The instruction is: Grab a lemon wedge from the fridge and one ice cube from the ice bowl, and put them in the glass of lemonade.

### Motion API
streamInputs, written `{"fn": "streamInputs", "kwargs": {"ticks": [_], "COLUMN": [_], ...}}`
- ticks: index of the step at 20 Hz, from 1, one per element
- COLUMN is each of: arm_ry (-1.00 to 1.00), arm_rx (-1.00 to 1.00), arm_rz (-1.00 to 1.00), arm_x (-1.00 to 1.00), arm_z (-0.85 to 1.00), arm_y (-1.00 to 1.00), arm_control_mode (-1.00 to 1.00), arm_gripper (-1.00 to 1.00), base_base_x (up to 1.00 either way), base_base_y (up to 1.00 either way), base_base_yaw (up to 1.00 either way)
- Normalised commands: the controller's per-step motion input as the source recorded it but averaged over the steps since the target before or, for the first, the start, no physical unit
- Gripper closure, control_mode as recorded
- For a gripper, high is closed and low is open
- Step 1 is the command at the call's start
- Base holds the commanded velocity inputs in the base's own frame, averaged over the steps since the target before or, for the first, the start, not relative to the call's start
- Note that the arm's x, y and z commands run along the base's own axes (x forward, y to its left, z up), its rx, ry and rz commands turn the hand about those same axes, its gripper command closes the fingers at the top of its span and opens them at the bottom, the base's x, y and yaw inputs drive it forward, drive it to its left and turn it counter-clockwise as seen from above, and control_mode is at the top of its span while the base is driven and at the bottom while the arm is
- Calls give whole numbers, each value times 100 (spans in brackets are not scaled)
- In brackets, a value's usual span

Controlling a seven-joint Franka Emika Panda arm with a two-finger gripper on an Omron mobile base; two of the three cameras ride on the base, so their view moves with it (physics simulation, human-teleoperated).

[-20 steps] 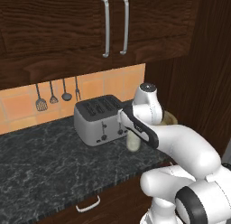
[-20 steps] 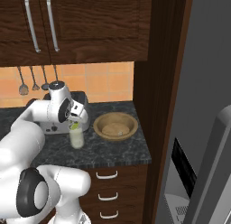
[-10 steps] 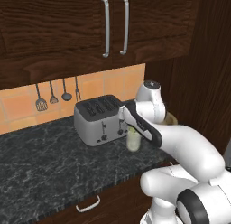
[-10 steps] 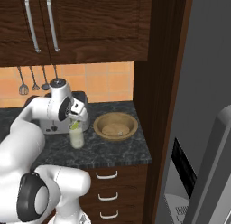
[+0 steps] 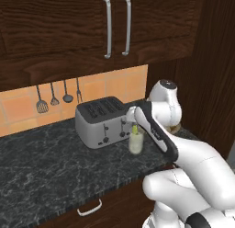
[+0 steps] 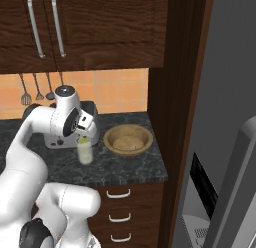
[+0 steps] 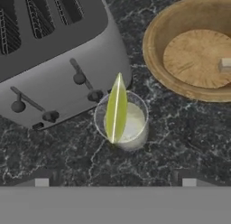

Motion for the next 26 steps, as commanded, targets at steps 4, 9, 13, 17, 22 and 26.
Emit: {"fn": "streamInputs", "kwargs": {"ticks": [4, 9, 13, 17, 22, 26], "arm_ry": [3, 14, -8, -26, -38, -34], "arm_rx": [6, 9, 1, 0, 3, 8], "arm_rz": [0, 0, -13, -13, -12, -8], "arm_x": [-64, -50, -50, -18, 0, 7], "arm_z": [5, 32, 21, 32, 56, 71], "arm_y": [-48, -31, 5, 12, 13, 9], "arm_control_mode": [-100, -100, -100, -100, -100, -100], "arm_gripper": [-100, -100, -100, -100, -100, -100], "base_base_x": [0, 0, 0, 0, 0, 0], "base_base_y": [0, 0, 0, 0, 0, 0], "base_base_yaw": [0, 0, 0, 0, 0, 0]}}
